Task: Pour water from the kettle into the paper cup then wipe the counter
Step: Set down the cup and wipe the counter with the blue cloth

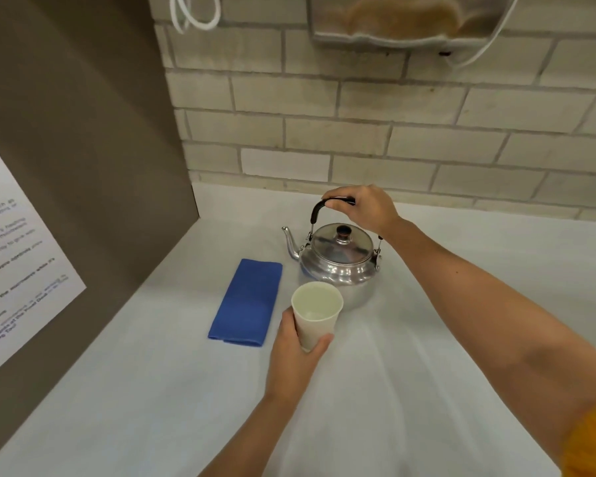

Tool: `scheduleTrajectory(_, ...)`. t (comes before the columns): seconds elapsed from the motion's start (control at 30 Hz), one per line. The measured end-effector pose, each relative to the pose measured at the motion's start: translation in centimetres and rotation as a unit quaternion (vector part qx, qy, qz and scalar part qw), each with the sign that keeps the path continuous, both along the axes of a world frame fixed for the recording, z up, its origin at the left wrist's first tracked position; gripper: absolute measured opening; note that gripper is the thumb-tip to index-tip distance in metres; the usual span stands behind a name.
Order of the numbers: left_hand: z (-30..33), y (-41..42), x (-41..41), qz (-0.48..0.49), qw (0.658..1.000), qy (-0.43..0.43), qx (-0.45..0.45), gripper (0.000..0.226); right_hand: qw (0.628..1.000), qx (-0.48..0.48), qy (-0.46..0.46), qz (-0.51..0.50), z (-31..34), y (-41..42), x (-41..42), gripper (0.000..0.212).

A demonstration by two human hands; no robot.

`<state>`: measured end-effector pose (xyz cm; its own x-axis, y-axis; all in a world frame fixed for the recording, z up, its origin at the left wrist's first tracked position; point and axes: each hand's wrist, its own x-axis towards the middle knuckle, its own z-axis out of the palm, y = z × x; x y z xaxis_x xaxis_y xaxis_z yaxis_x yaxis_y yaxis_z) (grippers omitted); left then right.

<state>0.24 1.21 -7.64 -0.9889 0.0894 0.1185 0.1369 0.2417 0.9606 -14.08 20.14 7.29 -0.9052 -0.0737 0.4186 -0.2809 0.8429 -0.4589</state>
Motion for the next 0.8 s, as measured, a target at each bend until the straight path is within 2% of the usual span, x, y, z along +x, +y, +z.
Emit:
scheduleTrajectory(0.37,0.1,0.1,0.0,0.0,1.0,-0.002,-0.011,0.057,0.999,0.031,-0.008,-0.015,0.0,0.3,-0.1,0.024)
scheduleTrajectory(0.47,0.5,0.1,-0.1,-0.005,1.0,-0.003,-0.012,0.063,0.997,0.081,-0.019,-0.009,0.9,0.3,0.7,0.038)
scheduleTrajectory(0.53,0.9,-0.1,0.0,-0.021,1.0,-0.005,-0.02,0.07,0.994,0.108,0.014,-0.022,1.3,0.4,2.0,0.049)
scheduleTrajectory(0.67,1.6,-1.9,1.0,-0.063,0.996,-0.001,-0.056,0.08,0.988,0.046,0.105,-0.1,0.1,-0.1,6.6,0.051)
scheduleTrajectory(0.8,2.1,-5.5,2.3,-0.105,0.986,0.029,-0.126,0.069,0.985,0.0,0.087,-0.152,-4.1,-1.5,12.4,0.047)
